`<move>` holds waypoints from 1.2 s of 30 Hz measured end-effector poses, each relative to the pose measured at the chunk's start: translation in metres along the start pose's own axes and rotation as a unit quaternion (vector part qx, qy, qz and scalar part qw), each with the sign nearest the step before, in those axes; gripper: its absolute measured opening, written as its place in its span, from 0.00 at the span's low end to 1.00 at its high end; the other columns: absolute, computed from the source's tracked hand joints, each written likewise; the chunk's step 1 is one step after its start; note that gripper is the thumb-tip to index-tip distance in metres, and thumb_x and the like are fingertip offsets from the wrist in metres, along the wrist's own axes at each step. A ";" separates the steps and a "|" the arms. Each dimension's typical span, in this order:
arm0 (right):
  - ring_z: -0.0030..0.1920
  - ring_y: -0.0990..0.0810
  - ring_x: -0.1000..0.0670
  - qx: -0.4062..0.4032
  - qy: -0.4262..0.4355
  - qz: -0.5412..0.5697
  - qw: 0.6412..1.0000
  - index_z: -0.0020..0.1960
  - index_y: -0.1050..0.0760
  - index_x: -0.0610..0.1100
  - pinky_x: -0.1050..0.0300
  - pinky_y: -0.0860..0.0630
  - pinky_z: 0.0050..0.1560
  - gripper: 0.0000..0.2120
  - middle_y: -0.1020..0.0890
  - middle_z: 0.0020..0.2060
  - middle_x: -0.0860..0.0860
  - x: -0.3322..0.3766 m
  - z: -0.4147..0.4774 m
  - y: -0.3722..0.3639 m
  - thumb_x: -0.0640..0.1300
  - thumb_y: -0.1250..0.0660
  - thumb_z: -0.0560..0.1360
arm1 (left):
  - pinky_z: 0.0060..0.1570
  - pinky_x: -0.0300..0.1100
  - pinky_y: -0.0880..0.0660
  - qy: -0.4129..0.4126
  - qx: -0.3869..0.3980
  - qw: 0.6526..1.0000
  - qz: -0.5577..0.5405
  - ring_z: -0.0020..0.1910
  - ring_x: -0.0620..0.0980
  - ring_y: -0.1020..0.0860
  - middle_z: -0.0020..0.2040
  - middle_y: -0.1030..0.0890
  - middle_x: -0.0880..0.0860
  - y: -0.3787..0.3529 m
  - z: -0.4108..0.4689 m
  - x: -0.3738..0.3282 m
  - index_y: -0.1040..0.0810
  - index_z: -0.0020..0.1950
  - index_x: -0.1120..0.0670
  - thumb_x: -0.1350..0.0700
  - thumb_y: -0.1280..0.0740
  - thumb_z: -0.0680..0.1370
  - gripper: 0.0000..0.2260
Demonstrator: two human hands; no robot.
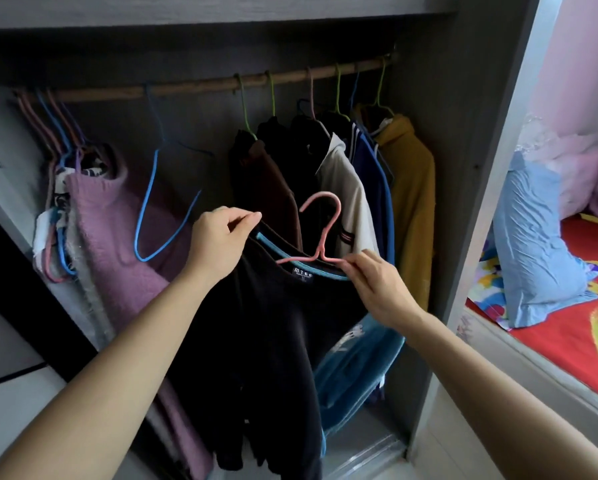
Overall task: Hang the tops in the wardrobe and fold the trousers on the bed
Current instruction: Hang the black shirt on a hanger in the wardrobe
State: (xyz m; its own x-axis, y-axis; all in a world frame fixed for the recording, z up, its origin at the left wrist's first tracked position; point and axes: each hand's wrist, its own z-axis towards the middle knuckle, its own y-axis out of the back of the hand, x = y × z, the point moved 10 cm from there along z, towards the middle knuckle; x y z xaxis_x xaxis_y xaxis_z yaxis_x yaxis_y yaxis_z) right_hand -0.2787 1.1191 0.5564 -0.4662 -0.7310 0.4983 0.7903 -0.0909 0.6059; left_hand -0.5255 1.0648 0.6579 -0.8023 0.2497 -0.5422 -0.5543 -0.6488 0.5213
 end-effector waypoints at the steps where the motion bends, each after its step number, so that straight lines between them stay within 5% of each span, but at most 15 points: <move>1: 0.45 0.23 0.52 -0.022 0.010 -0.016 1.000 0.57 0.23 0.43 0.56 0.27 0.45 0.13 0.25 0.46 0.55 0.008 0.008 0.010 0.50 0.40 0.83 | 0.48 0.35 0.26 0.010 0.017 1.000 0.011 0.45 0.44 0.19 0.45 0.17 0.49 -0.003 -0.003 0.009 0.14 0.51 0.54 0.49 0.31 0.78 0.10; 5: 0.47 0.21 0.47 -0.088 0.056 -0.090 0.990 0.58 0.21 0.43 0.47 0.23 0.44 0.13 0.21 0.47 0.50 0.033 0.031 0.040 0.50 0.40 0.83 | 0.48 0.47 0.24 0.033 0.033 0.999 0.028 0.45 0.50 0.19 0.43 0.17 0.52 -0.002 -0.015 0.038 0.15 0.48 0.55 0.47 0.34 0.80 0.13; 10: 0.46 0.22 0.50 -0.074 0.106 -0.081 0.988 0.58 0.21 0.42 0.48 0.22 0.43 0.12 0.23 0.46 0.50 0.052 0.047 0.046 0.48 0.38 0.83 | 0.56 0.30 0.31 0.065 0.109 0.991 -0.037 0.52 0.41 0.22 0.51 0.21 0.48 -0.011 -0.023 0.050 0.16 0.54 0.48 0.39 0.40 0.78 0.18; 13: 0.46 0.22 0.50 -0.060 0.101 -0.099 0.988 0.58 0.20 0.43 0.46 0.22 0.41 0.13 0.22 0.46 0.51 0.057 0.052 0.050 0.49 0.39 0.83 | 0.59 0.35 0.27 0.078 0.166 0.978 -0.098 0.54 0.40 0.19 0.53 0.16 0.46 -0.026 -0.032 0.055 0.17 0.59 0.51 0.48 0.30 0.76 0.14; 17: 0.43 0.20 0.51 0.027 0.072 -0.142 0.987 0.57 0.23 0.49 0.46 0.21 0.41 0.14 0.22 0.46 0.55 0.057 0.063 0.058 0.55 0.42 0.83 | 0.46 0.26 0.27 0.107 0.133 0.967 -0.189 0.47 0.36 0.18 0.46 0.15 0.41 -0.021 -0.030 0.067 0.17 0.55 0.47 0.55 0.28 0.76 0.09; 20: 0.36 0.18 0.56 0.118 0.022 -0.113 0.986 0.55 0.24 0.50 0.46 0.19 0.43 0.11 0.17 0.39 0.57 0.055 0.069 0.056 0.54 0.42 0.83 | 0.47 0.26 0.29 0.095 0.141 0.973 -0.154 0.45 0.34 0.19 0.45 0.15 0.39 -0.024 -0.022 0.072 0.17 0.54 0.45 0.54 0.28 0.76 0.08; 24: 0.33 0.15 0.49 0.214 -0.075 0.013 0.974 0.52 0.25 0.47 0.50 0.17 0.36 0.08 0.14 0.37 0.54 0.058 0.073 0.043 0.50 0.40 0.83 | 0.53 0.37 0.26 0.017 0.167 0.986 0.024 0.49 0.42 0.20 0.47 0.18 0.42 -0.024 0.000 0.065 0.16 0.56 0.50 0.51 0.29 0.77 0.09; 27: 0.32 0.15 0.44 0.207 -0.198 0.155 0.946 0.53 0.23 0.43 0.57 0.21 0.28 0.08 0.14 0.37 0.47 0.055 0.077 0.040 0.47 0.37 0.83 | 0.51 0.47 0.24 -0.067 0.118 0.978 0.160 0.45 0.49 0.23 0.46 0.20 0.48 0.000 0.031 0.047 0.16 0.54 0.49 0.50 0.30 0.77 0.08; 32: 0.26 0.26 0.56 0.172 -0.275 0.346 0.880 0.55 0.20 0.35 0.65 0.29 0.24 0.10 0.19 0.34 0.50 0.073 0.103 0.019 0.40 0.37 0.82 | 0.59 0.54 0.27 -0.057 0.003 0.964 0.260 0.61 0.60 0.27 0.60 0.24 0.57 0.055 0.096 0.045 0.22 0.63 0.53 0.51 0.30 0.76 0.16; 36: 0.29 0.28 0.56 0.163 -0.249 0.508 0.808 0.58 0.25 0.36 0.67 0.29 0.28 0.08 0.23 0.35 0.48 0.108 0.137 -0.010 0.33 0.38 0.79 | 0.64 0.58 0.32 -0.032 -0.015 0.933 0.358 0.70 0.61 0.35 0.72 0.35 0.59 0.082 0.141 0.060 0.34 0.74 0.54 0.47 0.31 0.75 0.29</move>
State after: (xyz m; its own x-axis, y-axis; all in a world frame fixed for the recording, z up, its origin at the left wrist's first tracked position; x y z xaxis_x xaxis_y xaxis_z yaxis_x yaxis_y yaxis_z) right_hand -0.3914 1.1333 0.6891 0.1911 0.0536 0.9801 0.7565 0.6282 -0.1819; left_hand -0.6505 1.1275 0.7608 -0.9765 -0.2143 -0.0212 0.1349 -0.6855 0.7154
